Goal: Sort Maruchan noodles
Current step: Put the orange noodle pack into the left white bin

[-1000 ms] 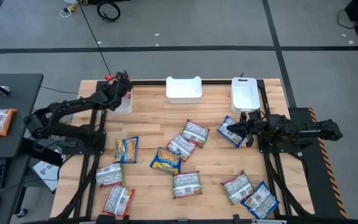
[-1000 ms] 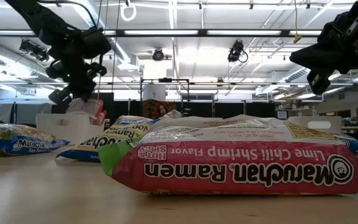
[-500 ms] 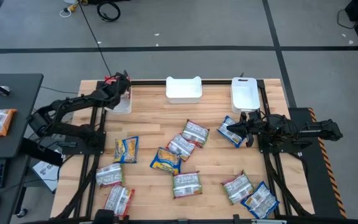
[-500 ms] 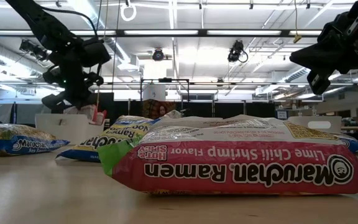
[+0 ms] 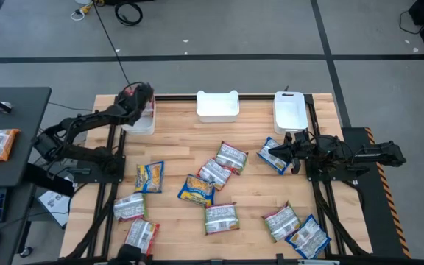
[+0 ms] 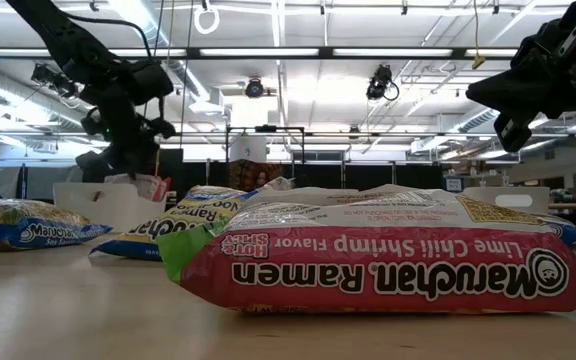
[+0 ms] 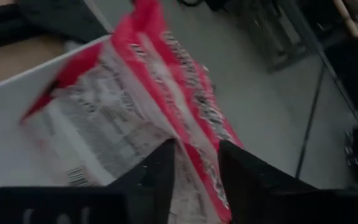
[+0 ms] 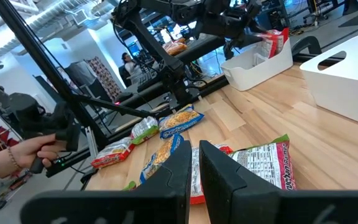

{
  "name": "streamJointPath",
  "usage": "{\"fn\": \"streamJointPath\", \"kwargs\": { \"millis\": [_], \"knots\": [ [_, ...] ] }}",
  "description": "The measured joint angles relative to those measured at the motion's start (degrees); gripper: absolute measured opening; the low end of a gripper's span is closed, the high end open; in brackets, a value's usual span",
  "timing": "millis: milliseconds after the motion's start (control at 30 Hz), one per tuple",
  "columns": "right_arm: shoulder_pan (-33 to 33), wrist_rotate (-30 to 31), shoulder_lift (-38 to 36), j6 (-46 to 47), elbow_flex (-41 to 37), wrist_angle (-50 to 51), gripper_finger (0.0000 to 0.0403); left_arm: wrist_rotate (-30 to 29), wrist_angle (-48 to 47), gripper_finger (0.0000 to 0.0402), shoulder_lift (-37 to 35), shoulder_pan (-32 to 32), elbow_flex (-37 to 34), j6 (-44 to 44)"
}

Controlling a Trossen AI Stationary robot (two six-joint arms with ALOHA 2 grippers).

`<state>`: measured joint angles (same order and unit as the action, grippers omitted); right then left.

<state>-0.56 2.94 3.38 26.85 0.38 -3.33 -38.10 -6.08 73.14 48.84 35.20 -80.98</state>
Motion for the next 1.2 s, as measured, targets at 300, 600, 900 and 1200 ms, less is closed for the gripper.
{"fn": "streamJointPath", "kwargs": {
  "millis": [300,600,900,1200],
  "knots": [
    [0.0,0.0,0.0,0.0,0.0,0.0,0.0037,1.0,2.4,0.0187,-7.1,-2.2,2.3,14.1],
    [0.0,0.0,0.0,0.0,0.0,0.0,0.0037,8.4,-11.3,0.0188,-14.8,-6.2,11.6,30.2],
    [0.0,0.0,0.0,0.0,0.0,0.0,0.0037,22.6,-34.1,0.0188,-17.0,-28.8,16.5,33.3],
    [0.0,0.0,0.0,0.0,0.0,0.0,0.0037,24.6,-43.6,0.0188,-15.1,-56.7,16.5,13.3]
  ]
}}
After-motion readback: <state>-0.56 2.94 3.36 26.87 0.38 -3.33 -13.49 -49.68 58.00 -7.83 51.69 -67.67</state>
